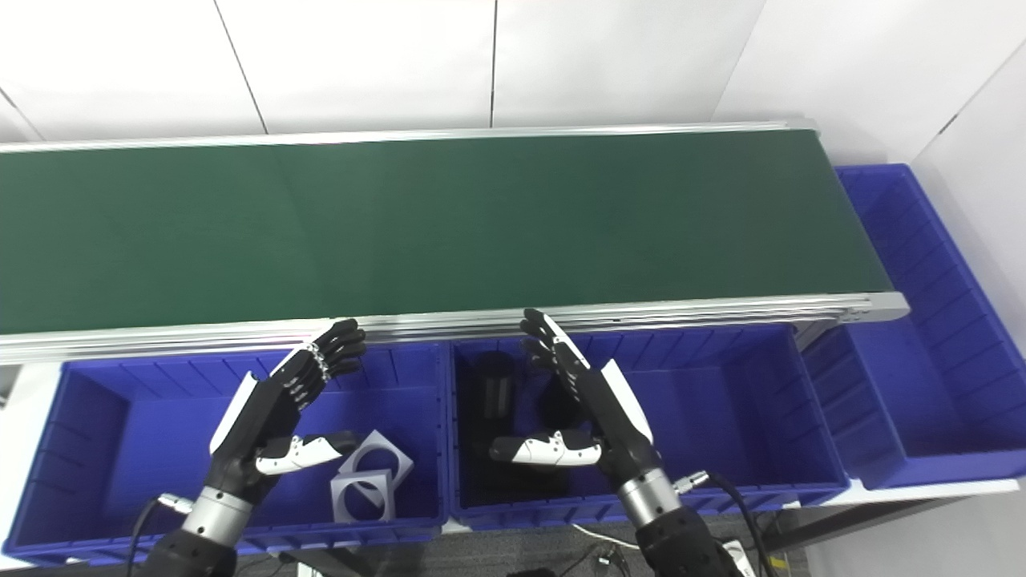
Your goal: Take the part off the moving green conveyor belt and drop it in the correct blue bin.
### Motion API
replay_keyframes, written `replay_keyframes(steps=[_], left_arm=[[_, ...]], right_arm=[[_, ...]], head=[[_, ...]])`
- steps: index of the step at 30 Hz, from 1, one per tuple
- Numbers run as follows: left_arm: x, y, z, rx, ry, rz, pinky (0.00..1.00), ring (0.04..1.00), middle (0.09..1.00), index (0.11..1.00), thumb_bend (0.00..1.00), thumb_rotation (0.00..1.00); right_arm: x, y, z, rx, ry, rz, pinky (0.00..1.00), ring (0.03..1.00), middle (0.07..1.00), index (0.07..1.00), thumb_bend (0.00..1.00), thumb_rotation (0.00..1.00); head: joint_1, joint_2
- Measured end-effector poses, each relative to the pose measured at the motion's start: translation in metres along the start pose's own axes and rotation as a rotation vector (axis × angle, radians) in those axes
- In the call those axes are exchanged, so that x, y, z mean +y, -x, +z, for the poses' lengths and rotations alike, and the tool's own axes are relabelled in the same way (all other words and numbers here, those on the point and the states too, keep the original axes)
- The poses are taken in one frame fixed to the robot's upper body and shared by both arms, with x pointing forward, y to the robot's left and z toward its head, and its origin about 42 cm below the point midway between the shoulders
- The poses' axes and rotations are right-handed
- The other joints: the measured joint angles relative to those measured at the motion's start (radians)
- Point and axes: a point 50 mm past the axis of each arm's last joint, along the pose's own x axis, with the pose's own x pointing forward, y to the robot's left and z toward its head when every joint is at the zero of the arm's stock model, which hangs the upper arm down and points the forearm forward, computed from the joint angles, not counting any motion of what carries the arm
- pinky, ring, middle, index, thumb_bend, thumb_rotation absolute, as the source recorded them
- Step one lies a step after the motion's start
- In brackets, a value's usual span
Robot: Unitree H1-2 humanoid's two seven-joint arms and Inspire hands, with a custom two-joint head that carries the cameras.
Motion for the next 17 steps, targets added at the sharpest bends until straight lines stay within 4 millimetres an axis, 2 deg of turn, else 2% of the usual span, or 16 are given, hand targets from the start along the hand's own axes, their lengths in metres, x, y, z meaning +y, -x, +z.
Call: replay_keyframes(steps=[17], left_arm=[[0.0015,0.0006,0.0005,0.001,-0.007,0.006,0.81,0.836,0.854,0.851,0.9,0.34]], right_arm=[[0.0048,-0.0011,-0.0009,0.009,0.036,0.014,0.91,0.905,0.925,0.964,0.94,0.4]], head=[[-0.003,0.0]])
